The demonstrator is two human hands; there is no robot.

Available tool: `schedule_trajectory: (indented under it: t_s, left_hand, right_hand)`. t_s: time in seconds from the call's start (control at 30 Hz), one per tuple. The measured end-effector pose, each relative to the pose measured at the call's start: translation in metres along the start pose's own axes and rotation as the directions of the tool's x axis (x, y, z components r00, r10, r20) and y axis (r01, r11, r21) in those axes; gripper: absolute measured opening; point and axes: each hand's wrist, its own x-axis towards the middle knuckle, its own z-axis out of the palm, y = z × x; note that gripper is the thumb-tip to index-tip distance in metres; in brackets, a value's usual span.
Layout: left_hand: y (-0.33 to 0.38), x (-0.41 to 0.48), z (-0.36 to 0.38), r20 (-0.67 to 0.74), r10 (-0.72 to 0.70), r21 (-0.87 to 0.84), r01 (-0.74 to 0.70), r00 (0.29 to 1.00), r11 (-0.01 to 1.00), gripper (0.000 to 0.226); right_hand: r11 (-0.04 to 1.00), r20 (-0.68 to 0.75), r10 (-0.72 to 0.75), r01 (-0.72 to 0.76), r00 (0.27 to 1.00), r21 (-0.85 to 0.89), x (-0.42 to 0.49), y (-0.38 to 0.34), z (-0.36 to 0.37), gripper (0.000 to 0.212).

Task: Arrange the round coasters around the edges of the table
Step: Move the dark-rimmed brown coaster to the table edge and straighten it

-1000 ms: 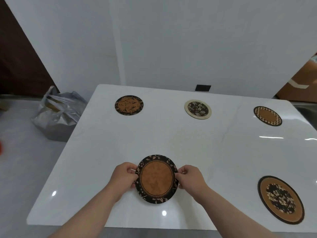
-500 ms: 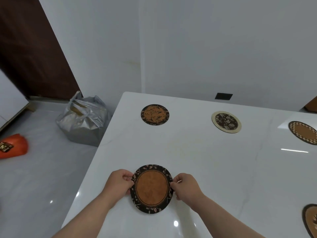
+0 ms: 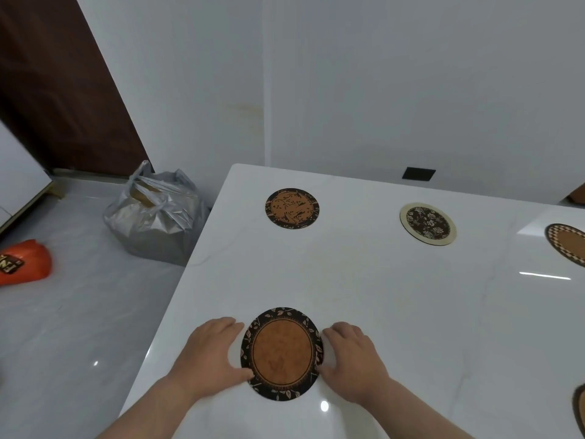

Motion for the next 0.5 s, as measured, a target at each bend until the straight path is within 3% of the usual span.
schedule_trajectory:
  t_s: [0.07,0.13,0.5]
  left_hand:
    - [-0.0053,-0.0036,0.0027,0.083,0.032,0.091,-0.039,0.996,0.995,0.115]
    - [-0.0047,-0.0045,0.0043,0.109,0.04,0.123,-0.053,0.993,0.991,0.12]
    - [-0.0002,-0.0015,0.0062,0.077,0.048,0.093,-0.055,0.996,0.994,0.118]
  right_hand:
    - [0.998,0.043,-0.055,0.057,0.998,-0.031,-0.005,0.0033,0.0018,0.078]
    - [0.997,0.141,-0.047,0.056,0.989,-0.062,-0.006,0.005,0.0015,0.095]
    - [0.996,0.127,-0.038,0.048,0.991,-0.074,-0.0044,0.008,0.0022,0.092]
